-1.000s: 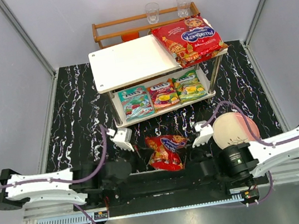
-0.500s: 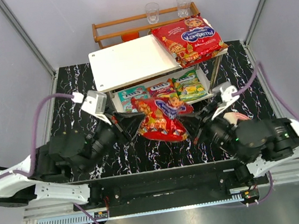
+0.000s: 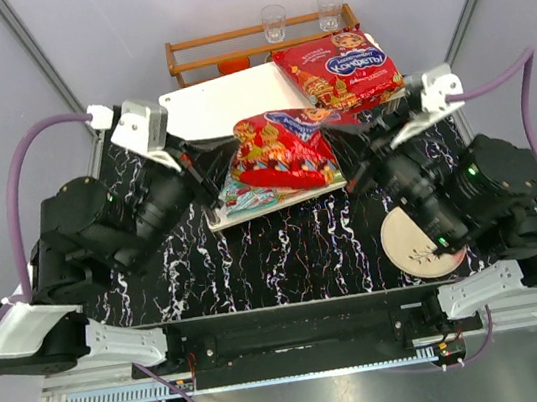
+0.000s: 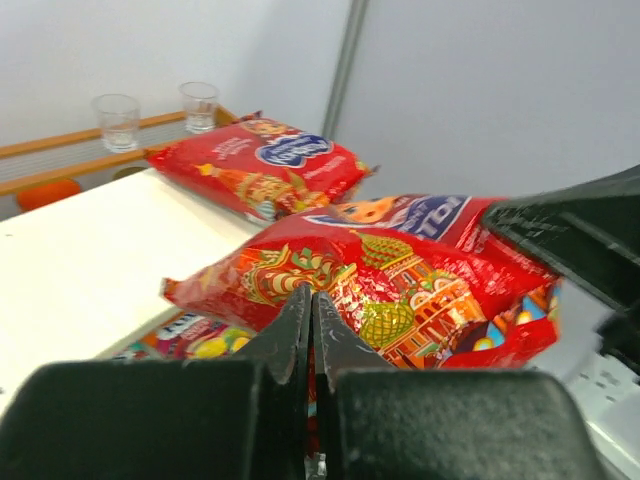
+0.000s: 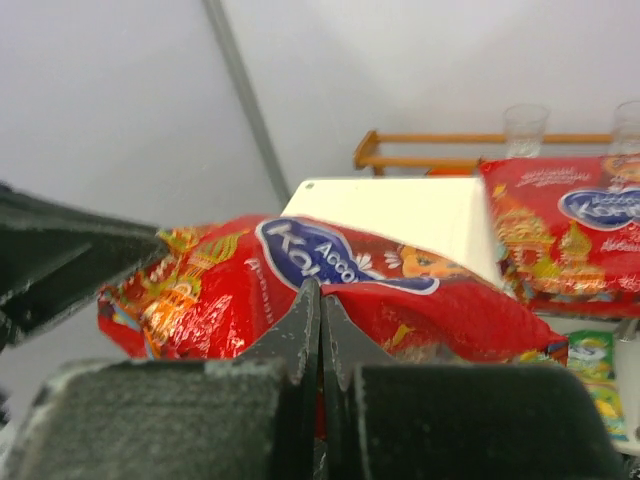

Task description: Place and organize the candy bags onto the shelf

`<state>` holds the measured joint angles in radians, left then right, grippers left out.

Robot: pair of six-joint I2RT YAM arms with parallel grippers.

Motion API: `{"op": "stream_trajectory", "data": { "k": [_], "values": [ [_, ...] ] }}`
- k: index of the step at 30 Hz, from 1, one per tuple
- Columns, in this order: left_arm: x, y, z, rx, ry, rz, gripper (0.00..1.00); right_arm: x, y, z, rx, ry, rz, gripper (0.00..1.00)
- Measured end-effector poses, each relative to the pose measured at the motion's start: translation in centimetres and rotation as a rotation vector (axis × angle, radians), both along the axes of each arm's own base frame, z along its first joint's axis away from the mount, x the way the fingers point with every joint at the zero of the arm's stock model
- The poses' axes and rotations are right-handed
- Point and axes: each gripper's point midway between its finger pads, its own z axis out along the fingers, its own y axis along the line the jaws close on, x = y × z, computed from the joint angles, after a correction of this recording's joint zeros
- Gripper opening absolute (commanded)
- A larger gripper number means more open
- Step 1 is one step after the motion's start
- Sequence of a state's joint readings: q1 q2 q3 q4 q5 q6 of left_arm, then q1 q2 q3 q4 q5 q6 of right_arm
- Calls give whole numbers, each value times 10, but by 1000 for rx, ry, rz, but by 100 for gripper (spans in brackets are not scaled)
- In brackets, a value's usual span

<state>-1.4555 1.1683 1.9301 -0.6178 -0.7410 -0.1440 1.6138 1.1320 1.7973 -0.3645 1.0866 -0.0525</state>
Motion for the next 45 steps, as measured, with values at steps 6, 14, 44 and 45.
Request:
{"op": "stream_trajectory", "data": {
  "k": [6, 14, 44, 45],
  "values": [
    [35, 11, -6, 73, -10, 82, 0, 52, 7, 6, -54, -1, -77, 0],
    [77, 34, 0, 97, -13, 159, 0, 122, 30, -3, -94, 60, -20, 0],
    [166, 59, -154, 65, 222, 178, 2, 226, 37, -141, -99, 355, 136, 0],
    [166, 60, -156, 65, 224, 180, 2, 225, 37, -141, -98, 355, 139, 0]
  ]
}}
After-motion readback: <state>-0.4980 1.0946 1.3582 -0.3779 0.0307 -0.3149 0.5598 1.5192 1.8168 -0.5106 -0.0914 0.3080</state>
